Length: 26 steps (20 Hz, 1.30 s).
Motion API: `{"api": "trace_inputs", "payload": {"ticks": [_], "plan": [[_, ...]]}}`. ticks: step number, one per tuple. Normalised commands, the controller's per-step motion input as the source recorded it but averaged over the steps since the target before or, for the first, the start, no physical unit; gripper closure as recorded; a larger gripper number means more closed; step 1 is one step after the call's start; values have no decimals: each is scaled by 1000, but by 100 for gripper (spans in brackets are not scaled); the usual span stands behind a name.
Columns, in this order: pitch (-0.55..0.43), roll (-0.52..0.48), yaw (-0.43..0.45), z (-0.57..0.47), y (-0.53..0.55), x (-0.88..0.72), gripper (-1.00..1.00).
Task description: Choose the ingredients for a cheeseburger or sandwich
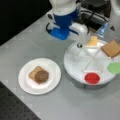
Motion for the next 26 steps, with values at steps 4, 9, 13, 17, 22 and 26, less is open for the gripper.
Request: {"api": "trace_inputs", "payload": {"ticks": [4, 9, 13, 17, 22, 26], "plan": [[-97, -190, -13, -130, 152, -68, -100], [-71, -113, -26, -117, 167, -63, -100], [-80, -97, -58, -161, 303, -134, -100], [-80, -112, -31, -124, 290, -196, -100], [-103, -93, -20, -88, 156, -235, -100], [-120, -58, 17, -129, 123, -312, -100]]}}
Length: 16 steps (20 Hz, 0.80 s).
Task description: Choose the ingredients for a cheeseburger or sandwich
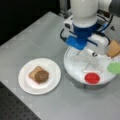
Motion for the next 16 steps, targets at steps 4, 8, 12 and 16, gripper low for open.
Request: {"api": "trace_inputs", "payload": {"ticks": [4, 8, 12, 16], "plan": [[-152, -38, 19, -174, 134, -361, -100], [-189, -46, 26, -235, 145, -372, -100], [-222, -52, 35, -283, 144, -374, -100], [-237, -53, 37, -251, 98, -365, -100]]}}
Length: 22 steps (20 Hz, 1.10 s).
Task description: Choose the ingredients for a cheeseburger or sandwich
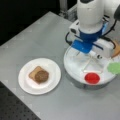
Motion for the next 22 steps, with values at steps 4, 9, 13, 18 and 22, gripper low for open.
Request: {"api": "trace_inputs", "payload": {"ticks": [4, 9, 13, 18, 22], "plan": [[-257, -47, 31, -207, 30, -349, -100], [-267, -16, 70, -191, -63, -309, -100], [-269, 10, 95, -193, -89, -287, -100], [-249, 19, 99, -158, -61, -270, -100], [-252, 27, 97, -138, -23, -247, -100]]}}
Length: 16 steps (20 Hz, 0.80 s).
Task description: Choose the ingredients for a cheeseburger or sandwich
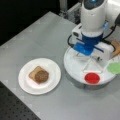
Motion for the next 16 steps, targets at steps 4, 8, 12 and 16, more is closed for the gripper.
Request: {"api": "trace_inputs", "payload": {"ticks": [4, 8, 12, 16], "plan": [[-246, 27, 93, -156, 14, -249, -100], [-246, 16, 87, -182, 44, -256, -100], [-242, 14, 84, -195, 63, -246, -100], [-237, 13, 72, -187, 85, -238, -100]]}}
